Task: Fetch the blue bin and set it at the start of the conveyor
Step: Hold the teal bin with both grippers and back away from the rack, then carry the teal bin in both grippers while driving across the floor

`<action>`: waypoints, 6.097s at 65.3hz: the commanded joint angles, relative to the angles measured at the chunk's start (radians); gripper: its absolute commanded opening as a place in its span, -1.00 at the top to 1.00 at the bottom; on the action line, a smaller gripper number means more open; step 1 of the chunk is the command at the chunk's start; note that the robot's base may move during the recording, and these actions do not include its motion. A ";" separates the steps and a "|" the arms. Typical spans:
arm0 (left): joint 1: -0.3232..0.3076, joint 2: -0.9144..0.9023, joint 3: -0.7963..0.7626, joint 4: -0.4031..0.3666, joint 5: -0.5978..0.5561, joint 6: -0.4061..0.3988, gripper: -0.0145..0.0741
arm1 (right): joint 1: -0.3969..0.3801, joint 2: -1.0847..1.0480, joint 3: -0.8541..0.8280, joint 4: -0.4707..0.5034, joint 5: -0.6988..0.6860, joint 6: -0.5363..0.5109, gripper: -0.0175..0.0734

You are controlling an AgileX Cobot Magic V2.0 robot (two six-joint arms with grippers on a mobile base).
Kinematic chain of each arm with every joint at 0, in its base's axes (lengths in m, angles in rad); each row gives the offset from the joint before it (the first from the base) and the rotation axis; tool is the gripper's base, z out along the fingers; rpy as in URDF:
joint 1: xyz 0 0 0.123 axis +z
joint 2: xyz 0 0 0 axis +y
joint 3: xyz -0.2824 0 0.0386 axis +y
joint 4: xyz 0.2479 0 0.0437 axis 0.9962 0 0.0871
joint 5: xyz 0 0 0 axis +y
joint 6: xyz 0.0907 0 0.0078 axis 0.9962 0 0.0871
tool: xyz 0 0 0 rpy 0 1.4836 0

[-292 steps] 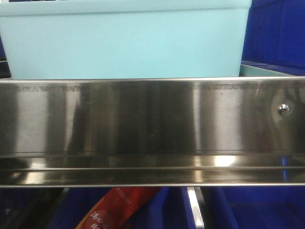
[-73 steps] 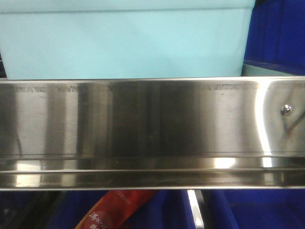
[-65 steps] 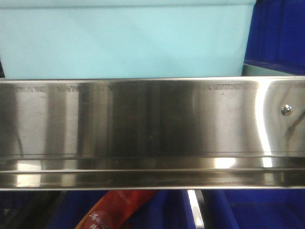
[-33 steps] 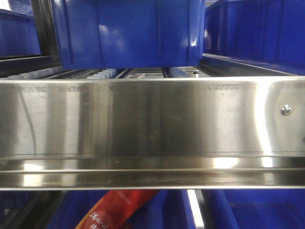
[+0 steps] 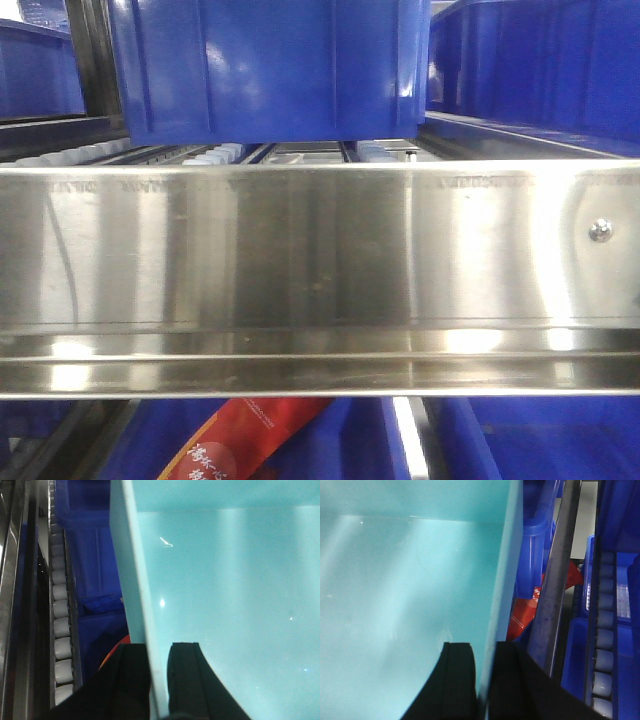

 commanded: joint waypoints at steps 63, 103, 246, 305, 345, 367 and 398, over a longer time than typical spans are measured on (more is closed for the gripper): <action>0.008 -0.016 -0.005 0.049 -0.026 0.016 0.92 | -0.016 -0.015 -0.007 -0.086 -0.039 -0.024 0.95; 0.008 -0.016 -0.005 0.051 -0.027 0.016 0.92 | -0.016 -0.015 -0.007 -0.086 -0.041 -0.024 0.95; 0.008 -0.016 -0.005 0.053 -0.027 0.016 0.92 | -0.016 -0.015 -0.007 -0.086 -0.041 -0.024 0.95; 0.008 -0.016 -0.005 0.053 -0.027 0.016 0.92 | -0.016 -0.015 -0.007 -0.086 -0.041 -0.024 0.95; 0.008 -0.016 -0.005 0.053 -0.027 0.016 0.92 | -0.016 -0.015 -0.007 -0.086 -0.041 -0.024 0.95; 0.008 -0.016 -0.005 0.052 -0.029 0.016 0.92 | -0.016 -0.015 -0.007 -0.086 -0.041 -0.024 0.95; 0.008 -0.016 -0.005 0.052 -0.029 0.016 0.92 | -0.016 -0.015 -0.007 -0.086 -0.041 -0.024 0.95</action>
